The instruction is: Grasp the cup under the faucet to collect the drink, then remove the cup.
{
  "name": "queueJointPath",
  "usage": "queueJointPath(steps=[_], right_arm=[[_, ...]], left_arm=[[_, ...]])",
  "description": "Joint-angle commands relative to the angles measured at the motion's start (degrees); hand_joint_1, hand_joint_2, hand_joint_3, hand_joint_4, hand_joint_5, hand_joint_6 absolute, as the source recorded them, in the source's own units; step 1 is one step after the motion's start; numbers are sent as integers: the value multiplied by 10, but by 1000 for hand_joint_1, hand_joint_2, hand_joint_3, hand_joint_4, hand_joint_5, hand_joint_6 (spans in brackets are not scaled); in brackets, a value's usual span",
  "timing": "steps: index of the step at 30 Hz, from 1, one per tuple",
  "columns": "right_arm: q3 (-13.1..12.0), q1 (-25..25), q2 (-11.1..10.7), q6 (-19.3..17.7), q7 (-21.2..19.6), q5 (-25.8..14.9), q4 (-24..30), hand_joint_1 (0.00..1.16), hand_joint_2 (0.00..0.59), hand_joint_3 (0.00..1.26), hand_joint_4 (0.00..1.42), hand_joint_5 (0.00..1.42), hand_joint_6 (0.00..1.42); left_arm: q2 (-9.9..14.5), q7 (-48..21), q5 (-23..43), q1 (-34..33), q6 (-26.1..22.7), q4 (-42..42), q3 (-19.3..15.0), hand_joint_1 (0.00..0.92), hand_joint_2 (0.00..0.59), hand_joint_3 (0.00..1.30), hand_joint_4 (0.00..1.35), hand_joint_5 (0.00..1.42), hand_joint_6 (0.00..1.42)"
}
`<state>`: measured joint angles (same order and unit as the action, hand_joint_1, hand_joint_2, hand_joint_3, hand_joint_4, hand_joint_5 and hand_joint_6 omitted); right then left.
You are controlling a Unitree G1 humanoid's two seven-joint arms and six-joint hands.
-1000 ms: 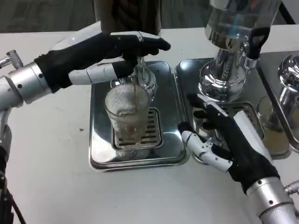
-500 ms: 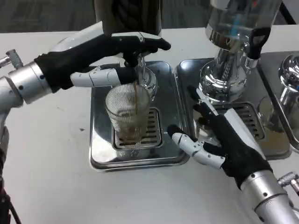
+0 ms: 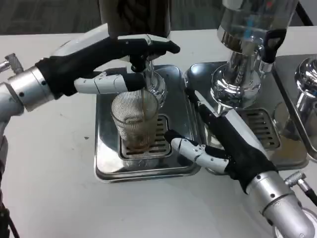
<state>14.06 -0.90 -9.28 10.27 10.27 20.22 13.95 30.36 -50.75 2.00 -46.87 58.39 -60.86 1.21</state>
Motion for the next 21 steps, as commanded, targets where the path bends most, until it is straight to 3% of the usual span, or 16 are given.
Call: queueJointPath(steps=[1,21], right_arm=[[3,22,4,15,6,-9,-18,486,248,0,0,0,8],[-2,66,17,12,-3,-25,-82,502,249,0,0,0,0]], left_arm=[[3,-4,-9,17,8,4,9,0,50,241,148,165,169],[9,5,-10,23,16,15,11,0,55,241,156,164,169]])
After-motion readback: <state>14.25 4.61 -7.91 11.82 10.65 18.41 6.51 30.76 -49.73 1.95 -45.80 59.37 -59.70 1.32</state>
